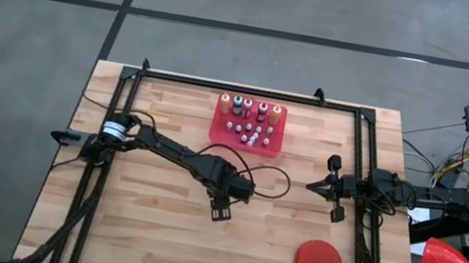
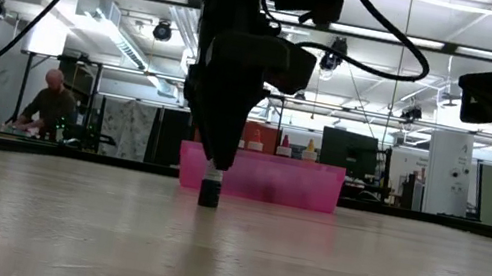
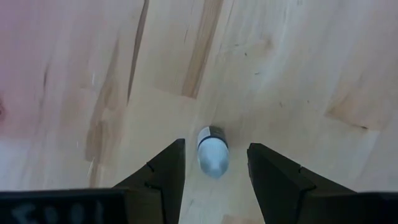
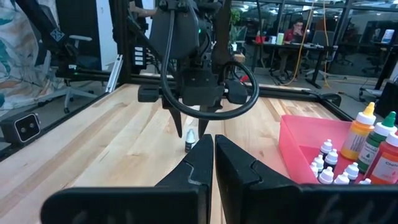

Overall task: Pick & Place food coloring
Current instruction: Put the small black food coloring bottle into the pink bin

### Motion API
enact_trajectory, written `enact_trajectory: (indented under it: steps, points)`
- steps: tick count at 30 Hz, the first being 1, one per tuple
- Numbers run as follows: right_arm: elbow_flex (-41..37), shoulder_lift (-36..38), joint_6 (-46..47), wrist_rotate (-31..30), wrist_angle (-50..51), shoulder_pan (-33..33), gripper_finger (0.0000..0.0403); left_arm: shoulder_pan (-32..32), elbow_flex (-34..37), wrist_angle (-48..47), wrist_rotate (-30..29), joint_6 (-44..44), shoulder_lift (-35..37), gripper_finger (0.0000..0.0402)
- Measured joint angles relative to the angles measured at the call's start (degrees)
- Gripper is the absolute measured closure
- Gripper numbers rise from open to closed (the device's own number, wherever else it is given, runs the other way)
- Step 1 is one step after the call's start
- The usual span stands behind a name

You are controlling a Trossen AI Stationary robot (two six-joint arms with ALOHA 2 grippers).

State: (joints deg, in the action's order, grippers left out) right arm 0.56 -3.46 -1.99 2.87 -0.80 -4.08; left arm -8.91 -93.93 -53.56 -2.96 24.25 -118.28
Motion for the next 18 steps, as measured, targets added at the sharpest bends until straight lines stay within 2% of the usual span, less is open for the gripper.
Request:
enact_trajectory:
  steps: [13,18]
  points:
    - [0.0,0.0,-0.1,0.0,0.0,0.0,0.0394,0.1,1.4,1.0,0.0,-0.2,0.0,0.0257]
    - [0.0,0.0,0.0,0.0,0.0,0.0,0.0394,0.2,1.4,1.1,0.1,-0.2,0.0,0.028]
